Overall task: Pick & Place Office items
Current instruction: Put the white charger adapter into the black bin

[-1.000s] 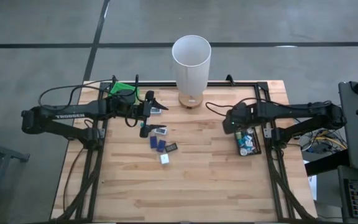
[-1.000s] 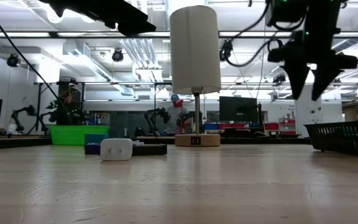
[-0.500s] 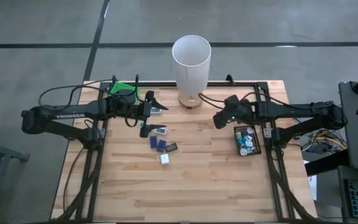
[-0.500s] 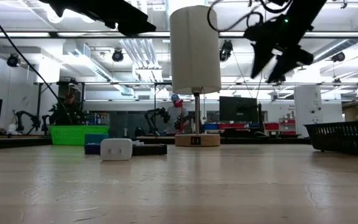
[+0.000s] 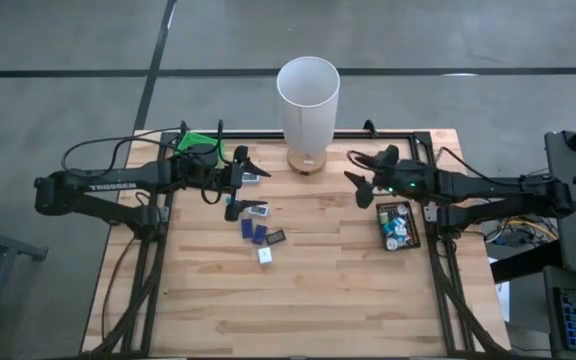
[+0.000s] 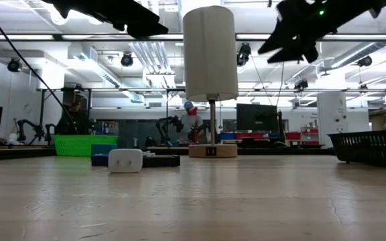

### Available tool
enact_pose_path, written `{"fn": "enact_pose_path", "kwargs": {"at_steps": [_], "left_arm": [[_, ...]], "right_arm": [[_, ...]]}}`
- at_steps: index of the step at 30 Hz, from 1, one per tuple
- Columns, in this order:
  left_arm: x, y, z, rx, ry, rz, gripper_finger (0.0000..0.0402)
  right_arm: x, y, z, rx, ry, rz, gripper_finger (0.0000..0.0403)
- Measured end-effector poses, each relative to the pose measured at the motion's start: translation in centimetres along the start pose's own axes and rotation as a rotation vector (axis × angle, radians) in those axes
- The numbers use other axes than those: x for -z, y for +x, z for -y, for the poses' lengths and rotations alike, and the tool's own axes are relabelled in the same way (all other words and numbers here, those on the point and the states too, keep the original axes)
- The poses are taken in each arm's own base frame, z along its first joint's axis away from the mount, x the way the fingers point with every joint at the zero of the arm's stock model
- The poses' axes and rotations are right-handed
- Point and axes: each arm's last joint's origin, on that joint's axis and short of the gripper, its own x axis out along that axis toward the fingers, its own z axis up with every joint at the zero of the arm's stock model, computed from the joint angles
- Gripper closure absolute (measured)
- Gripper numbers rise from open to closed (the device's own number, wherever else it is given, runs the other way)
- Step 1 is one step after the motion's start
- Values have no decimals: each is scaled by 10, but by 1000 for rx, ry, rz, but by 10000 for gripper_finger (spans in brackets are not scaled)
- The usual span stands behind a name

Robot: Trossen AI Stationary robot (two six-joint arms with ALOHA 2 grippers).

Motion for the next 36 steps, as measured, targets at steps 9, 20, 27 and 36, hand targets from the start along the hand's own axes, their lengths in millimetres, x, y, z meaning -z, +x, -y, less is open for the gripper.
{"fn": "enact_pose_path", "kwargs": {"at_steps": [9,20,27,36], "left_arm": [[0,0,0,0,0,0,55],[0,0,0,0,0,0,55],[0,0,0,0,0,0,55],[0,0,0,0,0,0,55]], "right_arm": [[10,-18,10,-103,-41,119,131],[6,-53,24,-225,-5,256,144],[15,-46,22,-219,-16,213,153],[16,-40,20,-211,-29,179,149]]}}
